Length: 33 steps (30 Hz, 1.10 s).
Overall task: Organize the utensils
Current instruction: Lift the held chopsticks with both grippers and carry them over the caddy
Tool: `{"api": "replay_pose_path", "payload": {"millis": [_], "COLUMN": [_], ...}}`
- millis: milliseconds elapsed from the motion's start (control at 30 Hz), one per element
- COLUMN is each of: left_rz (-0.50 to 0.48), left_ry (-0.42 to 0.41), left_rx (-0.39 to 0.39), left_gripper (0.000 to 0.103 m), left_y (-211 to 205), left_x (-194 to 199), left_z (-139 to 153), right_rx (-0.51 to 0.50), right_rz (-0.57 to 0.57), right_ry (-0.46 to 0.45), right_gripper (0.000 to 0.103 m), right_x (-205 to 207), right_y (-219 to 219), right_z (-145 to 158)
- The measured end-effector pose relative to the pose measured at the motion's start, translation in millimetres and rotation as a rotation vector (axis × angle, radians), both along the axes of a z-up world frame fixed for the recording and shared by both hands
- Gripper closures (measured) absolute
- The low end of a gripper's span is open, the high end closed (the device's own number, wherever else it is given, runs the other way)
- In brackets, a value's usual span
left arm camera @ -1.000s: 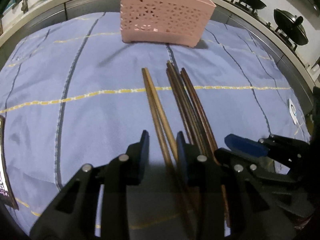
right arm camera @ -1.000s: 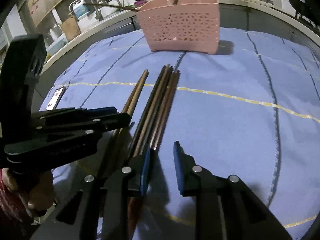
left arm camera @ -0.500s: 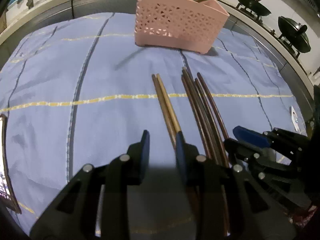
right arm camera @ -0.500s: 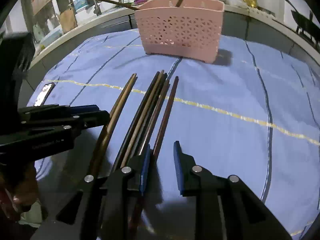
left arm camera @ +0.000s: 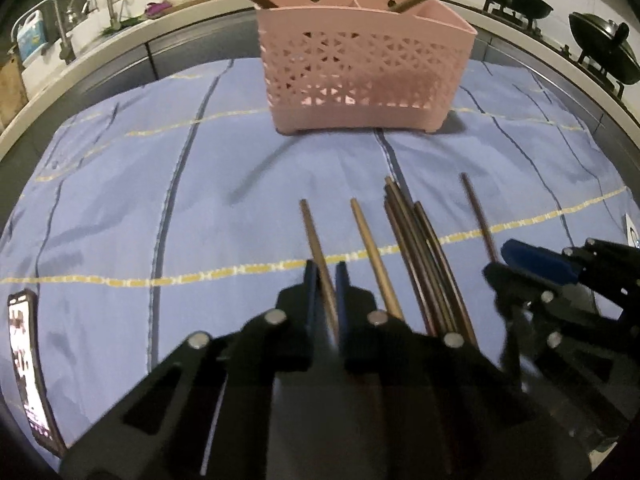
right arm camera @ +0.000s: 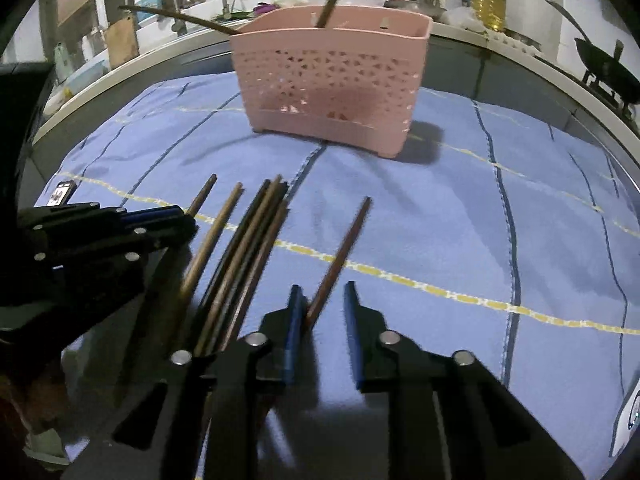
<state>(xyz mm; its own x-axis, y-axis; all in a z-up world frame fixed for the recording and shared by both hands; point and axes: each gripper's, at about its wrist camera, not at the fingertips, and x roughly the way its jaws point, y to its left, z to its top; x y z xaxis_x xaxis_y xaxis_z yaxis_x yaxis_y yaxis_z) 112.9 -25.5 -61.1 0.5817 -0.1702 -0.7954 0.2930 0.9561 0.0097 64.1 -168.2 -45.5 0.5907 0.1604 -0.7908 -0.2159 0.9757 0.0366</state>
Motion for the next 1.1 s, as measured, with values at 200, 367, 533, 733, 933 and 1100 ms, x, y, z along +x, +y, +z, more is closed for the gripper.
{"api": "replay_pose_path", "payload": {"millis": [200, 367, 533, 733, 933, 1100], "left_rz": [0.007, 0.006, 0.003, -0.019, -0.018, 0.017], "left_ry": [0.001, -0.138, -0.267, -0.416, -0.531, -0.614], "left_rx": [-0.065, -0.178, -0.268, -0.320, -0.361, -0.320], "left_gripper": [0.098, 0.098, 0.098, 0.098, 0.098, 0.098], "left_y": [13.2, 38.1, 50.3, 49.4, 45.5, 25.1], "left_x": [5.1, -8.7, -18.9, -14.9, 18.0, 61.0], "left_z": [12.7, 72.2, 130.1, 202.6, 260.2, 269.4], "right_rx": [0.071, 0.247, 0.381, 0.450, 0.447, 0.323], "right_rz": [0.031, 0.094, 0.112, 0.102, 0.053, -0.036], "right_ry": [0.046, -0.043, -0.156, -0.298, -0.472, -0.638], "right_gripper": [0.098, 0.098, 0.098, 0.098, 0.098, 0.098], "right_x": [8.5, -5.9, -12.0, 4.8, 45.6, 84.5], "right_y": [1.9, -8.5, -19.9, -26.7, -29.1, -14.2], "right_z": [5.6, 46.6, 93.1, 154.8, 223.2, 240.6]}}
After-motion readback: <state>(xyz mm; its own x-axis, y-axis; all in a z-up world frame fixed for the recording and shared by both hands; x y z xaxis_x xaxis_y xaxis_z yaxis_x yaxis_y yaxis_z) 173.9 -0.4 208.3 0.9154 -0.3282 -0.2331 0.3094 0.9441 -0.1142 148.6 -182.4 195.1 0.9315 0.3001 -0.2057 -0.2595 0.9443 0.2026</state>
